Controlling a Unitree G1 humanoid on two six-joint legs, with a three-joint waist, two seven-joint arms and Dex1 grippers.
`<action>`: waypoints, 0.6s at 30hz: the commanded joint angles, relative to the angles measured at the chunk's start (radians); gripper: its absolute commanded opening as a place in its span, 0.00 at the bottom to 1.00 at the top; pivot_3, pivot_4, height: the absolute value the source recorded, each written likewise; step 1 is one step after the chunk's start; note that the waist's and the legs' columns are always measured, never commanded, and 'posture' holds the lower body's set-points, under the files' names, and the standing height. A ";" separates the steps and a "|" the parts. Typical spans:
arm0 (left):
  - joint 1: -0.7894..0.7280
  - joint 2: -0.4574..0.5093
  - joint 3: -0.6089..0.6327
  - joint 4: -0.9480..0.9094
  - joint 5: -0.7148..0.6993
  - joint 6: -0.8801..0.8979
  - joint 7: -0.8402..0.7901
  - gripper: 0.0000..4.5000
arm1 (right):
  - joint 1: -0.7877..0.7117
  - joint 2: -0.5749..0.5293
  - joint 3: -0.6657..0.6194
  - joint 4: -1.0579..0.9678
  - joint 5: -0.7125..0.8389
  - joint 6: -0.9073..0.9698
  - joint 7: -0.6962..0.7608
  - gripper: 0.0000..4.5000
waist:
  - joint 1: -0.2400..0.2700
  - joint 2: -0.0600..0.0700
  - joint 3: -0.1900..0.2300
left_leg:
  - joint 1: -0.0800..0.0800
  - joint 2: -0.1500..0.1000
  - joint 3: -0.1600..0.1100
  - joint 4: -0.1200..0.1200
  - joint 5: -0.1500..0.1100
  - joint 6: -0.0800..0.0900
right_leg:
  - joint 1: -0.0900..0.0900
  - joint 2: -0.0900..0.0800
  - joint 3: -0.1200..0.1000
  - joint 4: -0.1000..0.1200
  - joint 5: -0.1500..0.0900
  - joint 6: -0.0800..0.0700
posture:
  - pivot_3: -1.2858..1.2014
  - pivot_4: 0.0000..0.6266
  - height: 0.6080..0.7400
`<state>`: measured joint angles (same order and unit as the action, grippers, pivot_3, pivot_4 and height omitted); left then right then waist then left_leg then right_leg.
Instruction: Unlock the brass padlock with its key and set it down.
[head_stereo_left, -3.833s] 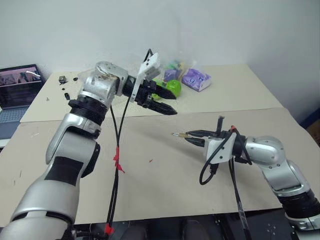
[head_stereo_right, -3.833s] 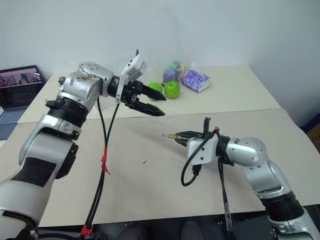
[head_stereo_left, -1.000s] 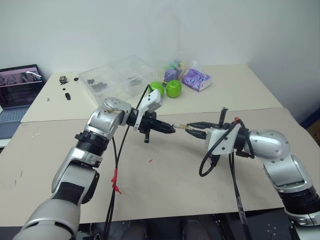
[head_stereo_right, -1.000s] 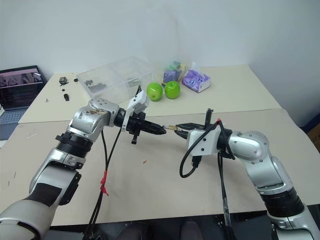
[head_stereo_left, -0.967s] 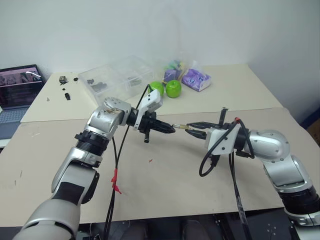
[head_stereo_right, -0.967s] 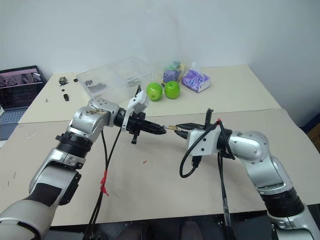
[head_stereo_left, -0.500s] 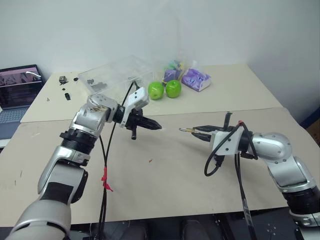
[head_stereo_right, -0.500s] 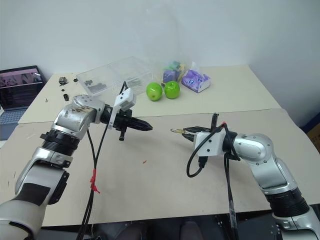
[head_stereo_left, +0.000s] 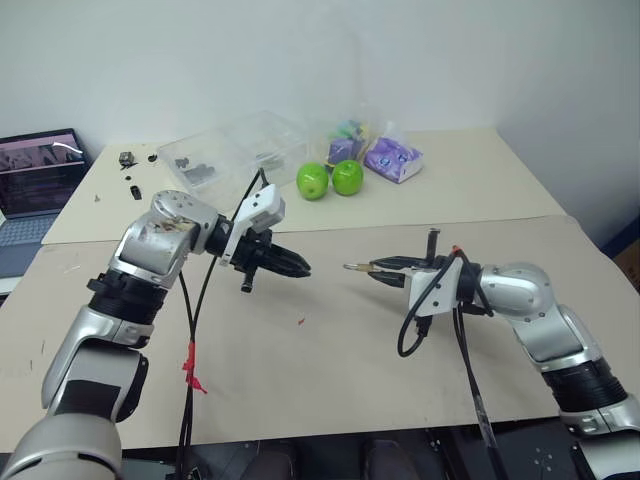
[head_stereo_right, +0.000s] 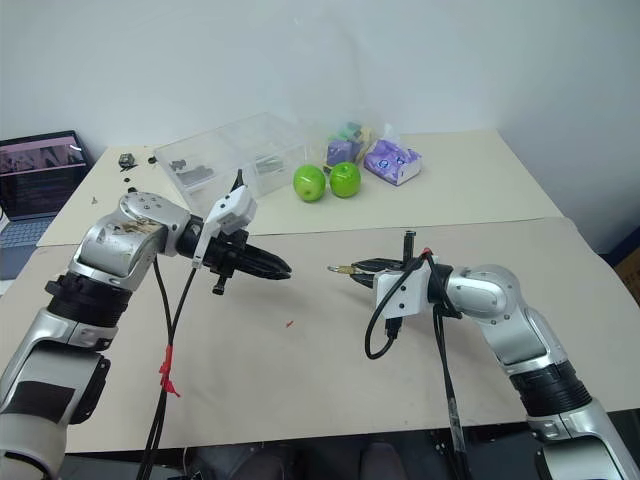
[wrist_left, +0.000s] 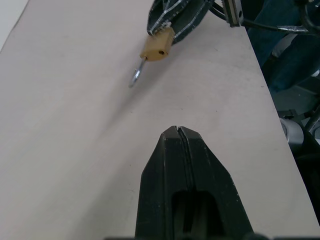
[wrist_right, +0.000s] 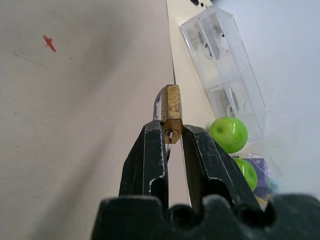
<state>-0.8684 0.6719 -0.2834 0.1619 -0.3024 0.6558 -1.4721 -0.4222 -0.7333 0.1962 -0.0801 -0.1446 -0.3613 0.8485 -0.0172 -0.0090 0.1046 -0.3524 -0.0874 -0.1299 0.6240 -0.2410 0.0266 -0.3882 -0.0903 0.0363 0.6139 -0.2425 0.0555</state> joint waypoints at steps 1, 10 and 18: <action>0.025 0.034 0.038 -0.057 -0.013 -0.033 0.001 0.39 | -0.028 0.009 -0.002 0.003 0.009 -0.035 -0.004 0.03 | 0.000 0.000 0.000 | 0.000 0.000 0.000 0.000 0.000 0.000 | 0.000 0.000 0.000 0.000 0.000 0.000 | 0.52 0.24 1.00; 0.004 0.040 0.057 -0.052 0.031 -0.167 0.052 0.99 | -0.101 0.076 0.089 0.188 -0.084 -0.159 -0.040 0.03 | 0.000 0.000 0.000 | 0.000 0.000 0.000 0.000 0.000 -0.001 | 0.000 0.000 0.001 0.000 0.001 -0.002 | 0.52 0.24 1.00; 0.026 0.055 0.045 -0.128 0.011 -0.119 0.052 0.99 | -0.196 0.133 0.186 0.435 -0.286 -0.360 -0.183 0.03 | -0.006 0.000 0.000 | 0.000 0.000 0.001 -0.001 0.001 -0.002 | -0.001 0.000 0.001 -0.001 0.001 -0.002 | 0.52 0.24 1.00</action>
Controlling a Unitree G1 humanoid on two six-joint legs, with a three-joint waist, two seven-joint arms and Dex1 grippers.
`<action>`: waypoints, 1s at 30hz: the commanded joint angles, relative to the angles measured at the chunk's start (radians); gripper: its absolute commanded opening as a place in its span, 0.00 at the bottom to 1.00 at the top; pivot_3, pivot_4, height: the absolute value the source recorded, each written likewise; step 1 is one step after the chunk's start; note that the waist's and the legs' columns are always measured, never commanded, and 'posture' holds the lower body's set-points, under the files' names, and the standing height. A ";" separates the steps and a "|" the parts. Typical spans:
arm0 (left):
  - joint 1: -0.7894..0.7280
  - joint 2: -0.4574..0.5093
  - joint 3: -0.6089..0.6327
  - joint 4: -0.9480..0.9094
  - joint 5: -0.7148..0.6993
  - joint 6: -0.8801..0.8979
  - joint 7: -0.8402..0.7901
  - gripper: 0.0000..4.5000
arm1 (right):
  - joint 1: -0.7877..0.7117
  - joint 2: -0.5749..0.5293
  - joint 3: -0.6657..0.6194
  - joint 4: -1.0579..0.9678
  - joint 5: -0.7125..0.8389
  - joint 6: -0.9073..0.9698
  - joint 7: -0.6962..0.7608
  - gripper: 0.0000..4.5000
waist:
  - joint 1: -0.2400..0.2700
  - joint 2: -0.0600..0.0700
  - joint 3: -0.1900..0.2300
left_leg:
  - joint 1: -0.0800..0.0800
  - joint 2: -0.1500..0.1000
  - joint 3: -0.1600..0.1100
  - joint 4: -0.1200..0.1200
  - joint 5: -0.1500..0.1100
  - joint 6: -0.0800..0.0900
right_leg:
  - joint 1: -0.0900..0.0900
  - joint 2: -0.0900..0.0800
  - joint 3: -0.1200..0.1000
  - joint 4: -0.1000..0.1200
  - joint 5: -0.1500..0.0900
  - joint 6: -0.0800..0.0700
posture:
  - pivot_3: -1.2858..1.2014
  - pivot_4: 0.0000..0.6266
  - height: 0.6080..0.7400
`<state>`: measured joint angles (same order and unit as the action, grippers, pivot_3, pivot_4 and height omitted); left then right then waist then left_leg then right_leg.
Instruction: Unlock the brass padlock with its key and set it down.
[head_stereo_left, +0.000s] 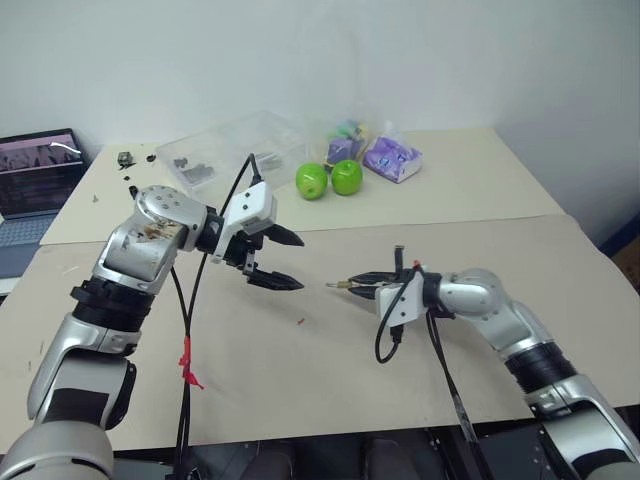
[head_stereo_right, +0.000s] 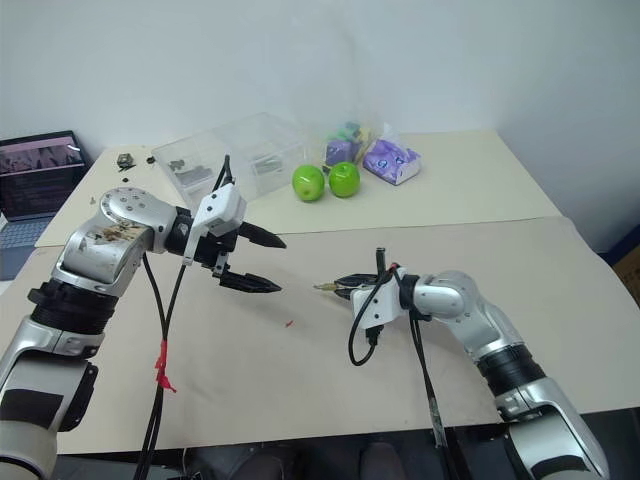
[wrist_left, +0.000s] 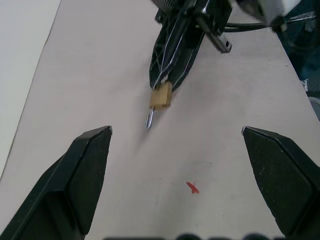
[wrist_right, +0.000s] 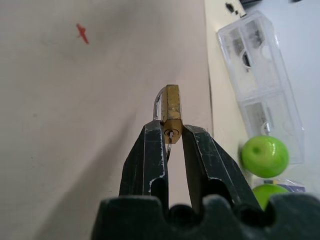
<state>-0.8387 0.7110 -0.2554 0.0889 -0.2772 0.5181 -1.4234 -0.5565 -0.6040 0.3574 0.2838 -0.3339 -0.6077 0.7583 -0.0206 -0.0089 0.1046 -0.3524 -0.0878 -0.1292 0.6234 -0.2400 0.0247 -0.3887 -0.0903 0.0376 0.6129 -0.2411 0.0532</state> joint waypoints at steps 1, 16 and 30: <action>-0.002 0.017 0.017 -0.061 -0.016 0.027 0.002 0.99 | -0.073 0.004 0.038 0.105 -0.138 -0.142 -0.127 0.03 | -0.006 0.000 0.000 | 0.000 0.000 0.001 -0.001 0.000 0.000 | -0.001 0.000 0.001 0.000 0.000 0.000 | 0.52 0.24 1.00; -0.012 0.016 -0.005 -0.057 -0.002 0.029 -0.020 1.00 | -0.077 -0.077 0.148 0.246 -0.579 -0.296 -0.629 0.14 | -0.022 0.000 0.000 | 0.001 0.000 0.001 -0.002 0.003 -0.005 | 0.000 0.001 0.002 0.001 0.000 0.000 | 0.52 0.24 1.00; -0.009 -0.002 -0.023 -0.029 0.005 0.000 -0.029 1.00 | 0.031 -0.328 0.031 0.190 -0.348 -0.310 -0.526 0.99 | -0.019 0.000 0.000 | 0.002 -0.001 0.002 -0.001 0.002 -0.003 | 0.002 0.000 0.002 0.000 0.000 0.000 | 0.52 0.24 1.00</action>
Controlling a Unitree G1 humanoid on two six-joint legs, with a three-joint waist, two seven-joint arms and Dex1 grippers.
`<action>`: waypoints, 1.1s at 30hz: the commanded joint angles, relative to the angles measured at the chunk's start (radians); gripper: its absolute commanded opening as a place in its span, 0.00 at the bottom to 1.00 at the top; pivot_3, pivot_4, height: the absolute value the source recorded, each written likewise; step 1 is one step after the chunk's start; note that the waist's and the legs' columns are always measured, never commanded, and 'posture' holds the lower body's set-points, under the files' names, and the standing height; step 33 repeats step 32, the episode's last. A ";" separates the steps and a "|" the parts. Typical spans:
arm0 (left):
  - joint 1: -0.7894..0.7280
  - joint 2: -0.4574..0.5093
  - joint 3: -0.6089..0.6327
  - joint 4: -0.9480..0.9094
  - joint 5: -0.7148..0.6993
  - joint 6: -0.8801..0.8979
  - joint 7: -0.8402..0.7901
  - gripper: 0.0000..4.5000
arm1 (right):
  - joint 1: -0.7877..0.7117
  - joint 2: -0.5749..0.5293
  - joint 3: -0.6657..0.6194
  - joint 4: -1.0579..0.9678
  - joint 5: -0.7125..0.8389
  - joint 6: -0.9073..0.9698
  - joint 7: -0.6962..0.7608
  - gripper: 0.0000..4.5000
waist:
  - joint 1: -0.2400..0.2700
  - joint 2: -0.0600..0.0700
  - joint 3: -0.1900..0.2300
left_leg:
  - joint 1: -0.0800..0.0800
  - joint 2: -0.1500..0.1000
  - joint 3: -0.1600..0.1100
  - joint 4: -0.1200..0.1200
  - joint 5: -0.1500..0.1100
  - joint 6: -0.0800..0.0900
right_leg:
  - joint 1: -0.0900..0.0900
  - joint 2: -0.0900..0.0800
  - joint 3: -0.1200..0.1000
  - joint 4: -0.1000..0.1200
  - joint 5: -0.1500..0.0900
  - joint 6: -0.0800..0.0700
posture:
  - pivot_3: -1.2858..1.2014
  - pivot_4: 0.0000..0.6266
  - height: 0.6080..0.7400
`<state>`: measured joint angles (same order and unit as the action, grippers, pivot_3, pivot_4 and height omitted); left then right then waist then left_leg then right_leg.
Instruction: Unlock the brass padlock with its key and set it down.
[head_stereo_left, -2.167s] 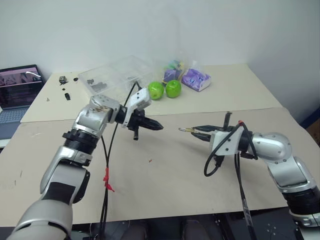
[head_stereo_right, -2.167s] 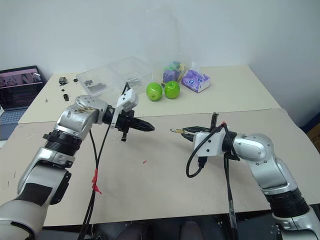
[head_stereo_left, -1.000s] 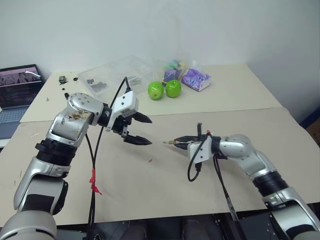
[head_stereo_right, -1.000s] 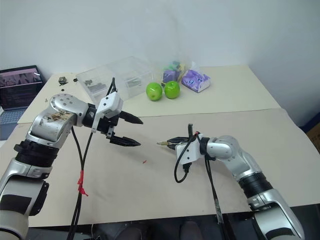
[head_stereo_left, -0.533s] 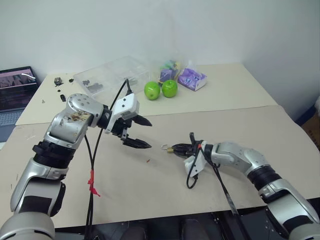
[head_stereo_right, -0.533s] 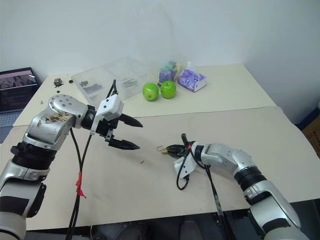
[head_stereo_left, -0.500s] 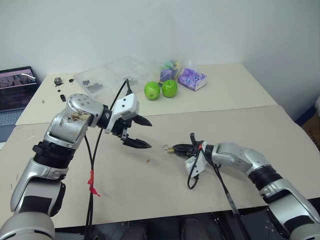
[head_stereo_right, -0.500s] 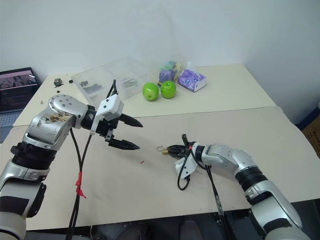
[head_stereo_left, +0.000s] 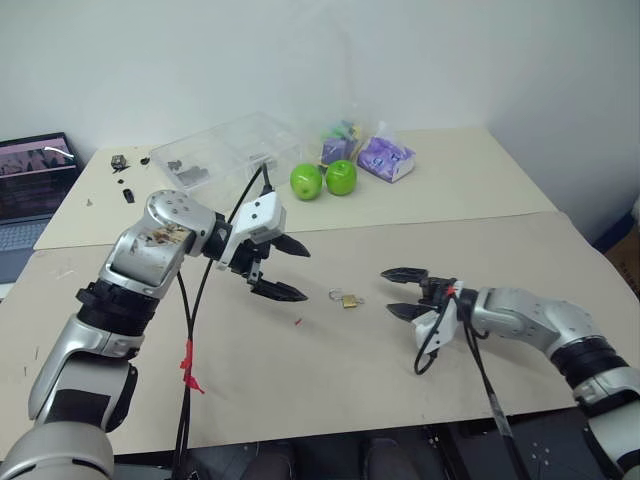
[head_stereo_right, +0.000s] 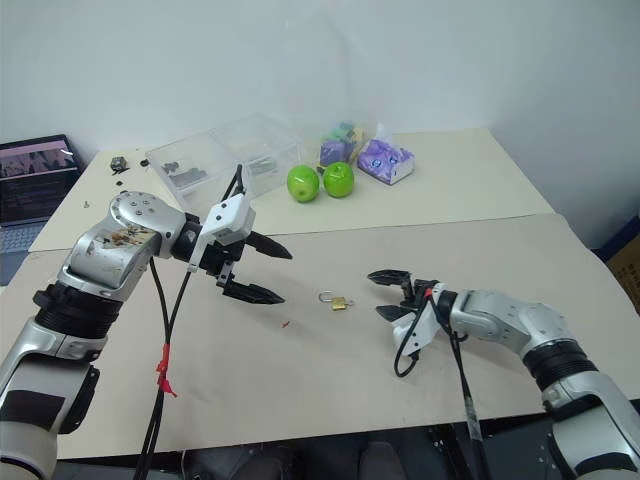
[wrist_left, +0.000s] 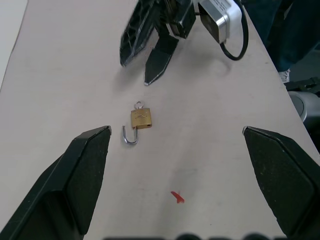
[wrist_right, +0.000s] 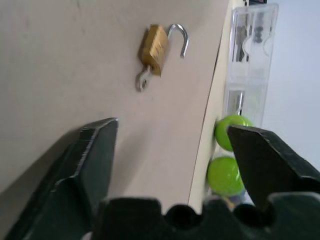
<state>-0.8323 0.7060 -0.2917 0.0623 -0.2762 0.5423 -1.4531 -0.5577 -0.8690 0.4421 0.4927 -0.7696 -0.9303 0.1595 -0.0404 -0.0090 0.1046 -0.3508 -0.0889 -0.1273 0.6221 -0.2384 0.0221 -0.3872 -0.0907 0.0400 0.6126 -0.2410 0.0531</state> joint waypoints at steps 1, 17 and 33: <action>-0.008 0.003 0.013 -0.001 0.007 -0.032 0.004 1.00 | 0.050 -0.076 -0.068 -0.035 0.216 0.052 0.168 0.99 | 0.001 0.000 0.000 | 0.000 0.000 0.000 0.000 0.000 0.000 | 0.000 0.000 0.000 0.000 0.000 0.000 | 0.52 0.24 1.00; 0.190 -0.052 0.180 -0.098 -0.080 -0.136 0.156 1.00 | 0.190 -0.189 -0.400 -0.832 1.660 1.571 0.857 0.99 | 0.027 0.001 0.000 | -0.002 0.016 0.004 0.004 -0.008 0.013 | 0.000 0.006 0.002 -0.002 0.002 -0.003 | 0.52 0.24 1.00; 0.320 0.018 0.250 -0.133 -0.028 -0.176 0.312 1.00 | 0.206 -0.115 -0.413 -0.623 1.379 1.459 0.930 0.99 | 0.044 0.001 0.000 | -0.002 0.016 0.007 0.004 -0.009 0.010 | -0.001 0.006 0.003 -0.003 0.003 -0.004 | 0.52 0.24 1.00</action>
